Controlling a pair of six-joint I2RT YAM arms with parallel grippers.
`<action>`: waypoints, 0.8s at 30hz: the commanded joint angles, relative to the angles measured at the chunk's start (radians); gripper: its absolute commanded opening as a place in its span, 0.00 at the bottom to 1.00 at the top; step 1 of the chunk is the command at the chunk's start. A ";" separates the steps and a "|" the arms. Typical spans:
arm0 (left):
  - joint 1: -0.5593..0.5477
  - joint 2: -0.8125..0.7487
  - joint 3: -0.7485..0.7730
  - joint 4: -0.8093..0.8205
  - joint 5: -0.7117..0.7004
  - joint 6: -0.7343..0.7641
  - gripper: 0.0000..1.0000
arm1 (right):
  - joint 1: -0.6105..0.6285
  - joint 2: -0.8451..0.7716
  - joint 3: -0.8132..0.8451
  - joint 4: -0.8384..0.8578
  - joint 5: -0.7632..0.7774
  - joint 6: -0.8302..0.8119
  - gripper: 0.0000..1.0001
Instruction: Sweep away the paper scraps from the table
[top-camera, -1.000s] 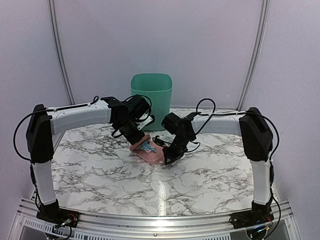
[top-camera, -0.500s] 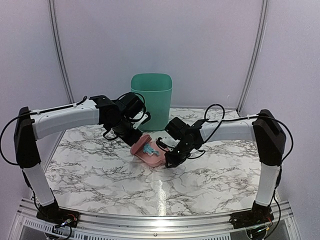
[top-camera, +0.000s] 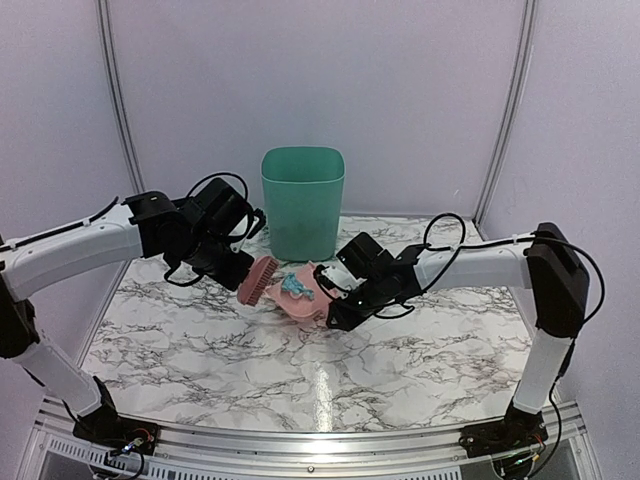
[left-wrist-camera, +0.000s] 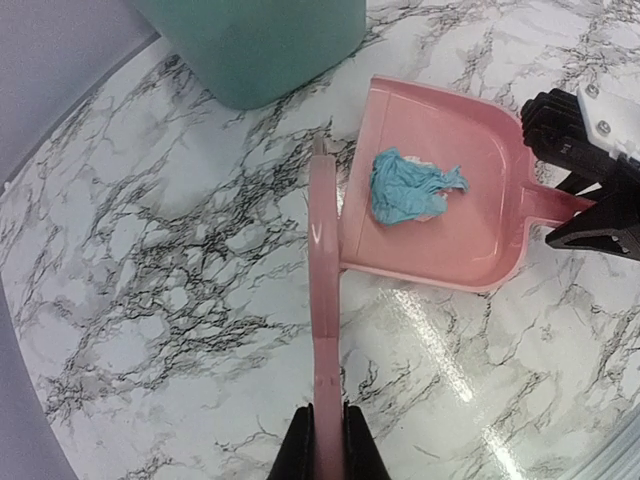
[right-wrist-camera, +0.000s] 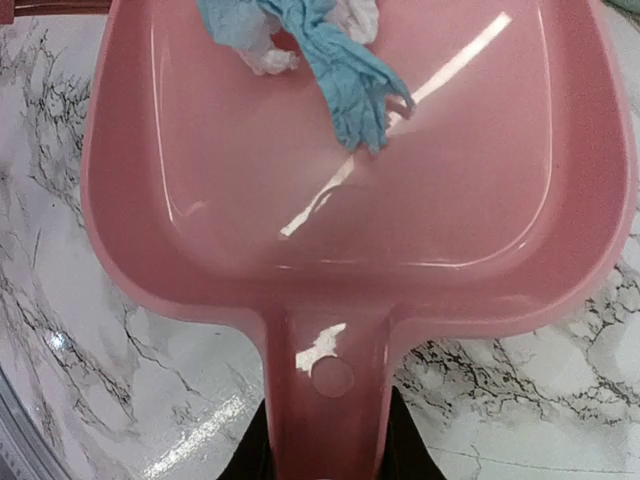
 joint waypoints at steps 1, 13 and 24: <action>-0.004 -0.131 -0.053 -0.028 -0.142 -0.082 0.00 | 0.014 -0.025 0.019 0.085 0.027 0.009 0.00; -0.004 -0.588 -0.366 -0.003 -0.308 -0.198 0.04 | 0.064 0.013 0.133 0.171 -0.009 0.010 0.00; -0.007 -0.820 -0.578 0.126 -0.281 -0.216 0.06 | 0.079 0.129 0.392 0.095 -0.083 0.042 0.00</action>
